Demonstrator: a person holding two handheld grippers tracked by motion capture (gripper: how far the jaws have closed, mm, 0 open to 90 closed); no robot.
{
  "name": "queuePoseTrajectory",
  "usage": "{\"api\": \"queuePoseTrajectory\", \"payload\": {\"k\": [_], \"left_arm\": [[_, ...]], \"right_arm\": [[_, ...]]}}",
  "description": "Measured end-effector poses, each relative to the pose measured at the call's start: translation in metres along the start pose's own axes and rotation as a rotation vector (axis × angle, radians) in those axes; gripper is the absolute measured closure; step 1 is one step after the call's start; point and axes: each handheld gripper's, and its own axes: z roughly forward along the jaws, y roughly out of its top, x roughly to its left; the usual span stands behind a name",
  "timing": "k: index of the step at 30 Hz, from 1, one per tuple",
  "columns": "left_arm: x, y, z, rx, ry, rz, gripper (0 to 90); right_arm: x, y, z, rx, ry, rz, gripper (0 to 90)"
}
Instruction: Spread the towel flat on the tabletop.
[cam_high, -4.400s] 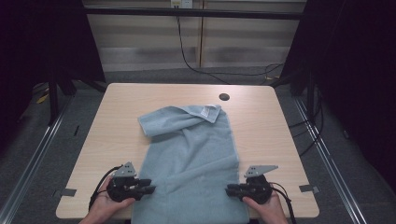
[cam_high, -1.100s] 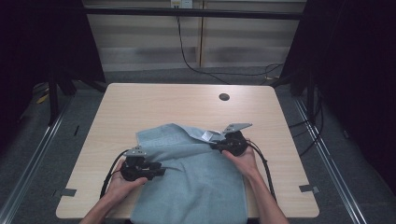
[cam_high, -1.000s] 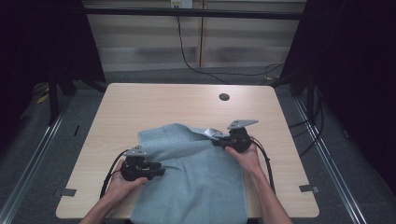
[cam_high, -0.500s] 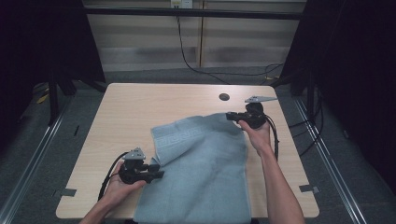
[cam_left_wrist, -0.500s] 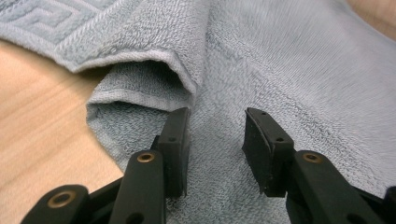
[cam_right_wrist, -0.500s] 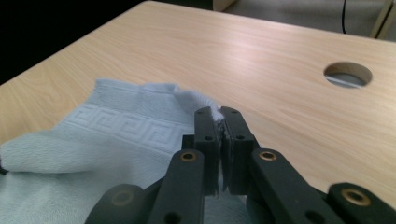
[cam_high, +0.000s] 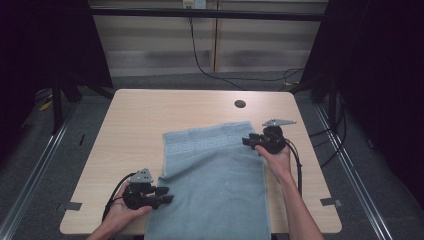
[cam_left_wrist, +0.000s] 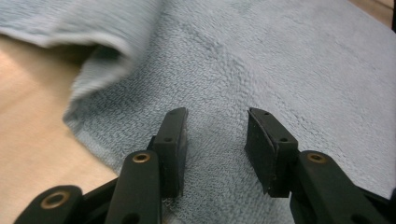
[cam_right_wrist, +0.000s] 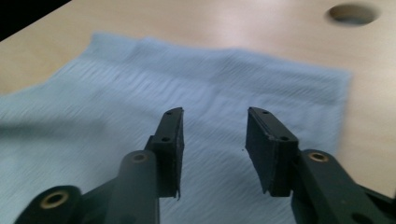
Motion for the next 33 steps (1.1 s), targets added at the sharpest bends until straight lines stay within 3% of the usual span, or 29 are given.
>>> {"api": "queuePoseTrajectory", "payload": {"k": [3, 5, 6, 7, 9, 10, 11, 12, 13, 14, 16, 20, 22, 24, 26, 30, 33], "left_arm": [[-0.002, -0.001, -0.001, -0.001, -0.017, -0.036, 58.2], [-0.002, 0.004, 0.000, -0.043, -0.001, -0.027, 58.2], [0.000, 0.009, 0.001, -0.053, -0.019, -0.029, 58.2], [0.002, 0.015, 0.003, -0.068, -0.010, -0.035, 58.4], [0.010, 0.027, 0.013, -0.049, 0.021, -0.025, 59.4], [0.016, 0.030, 0.018, -0.044, 0.064, -0.028, 59.7], [0.023, 0.032, 0.022, -0.050, 0.103, -0.055, 60.0], [0.031, 0.033, 0.025, -0.040, 0.101, -0.079, 59.9], [0.038, 0.034, 0.026, -0.048, 0.096, -0.091, 60.5], [0.043, 0.036, 0.026, -0.055, 0.117, -0.108, 62.6], [0.050, 0.041, 0.028, -0.054, 0.154, -0.099, 63.6], [0.062, 0.048, 0.037, -0.093, 0.179, -0.087, 63.9], [0.067, 0.050, 0.040, -0.110, 0.162, -0.121, 63.6], [0.064, 0.051, 0.038, -0.075, 0.151, -0.089, 62.8], [0.056, 0.047, 0.035, -0.051, 0.156, -0.052, 62.4], [0.040, 0.036, 0.027, -0.025, 0.137, 0.001, 61.3], [0.032, 0.027, 0.020, -0.029, 0.109, 0.001, 60.8]], "right_arm": [[0.025, -0.028, 0.001, 0.079, 0.050, -0.050, 63.7], [0.036, -0.045, 0.003, 0.126, 0.070, -0.063, 63.3], [0.040, -0.052, 0.002, 0.132, 0.078, -0.069, 63.1], [0.043, -0.056, -0.002, 0.108, 0.053, -0.079, 63.2], [0.044, -0.054, -0.009, 0.100, 0.042, -0.078, 64.7], [0.043, -0.053, -0.009, 0.111, 0.043, -0.078, 64.8], [0.043, -0.054, -0.009, 0.132, 0.041, -0.078, 65.0], [0.044, -0.057, -0.009, 0.163, 0.028, -0.087, 65.3], [0.046, -0.059, -0.010, 0.152, 0.025, -0.102, 65.1], [0.048, -0.060, -0.013, 0.163, 0.028, -0.102, 65.1], [0.050, -0.062, -0.016, 0.174, 0.026, -0.109, 63.9], [0.051, -0.063, -0.015, 0.163, 0.030, -0.106, 64.4], [0.045, -0.060, -0.010, 0.143, 0.004, -0.100, 64.2], [0.037, -0.057, -0.004, 0.110, -0.030, -0.082, 63.6], [0.033, -0.054, -0.001, 0.107, -0.024, -0.055, 60.9], [0.042, -0.057, -0.006, 0.140, -0.011, -0.096, 59.6], [0.048, -0.063, -0.015, 0.149, 0.021, -0.100, 59.7]]}}
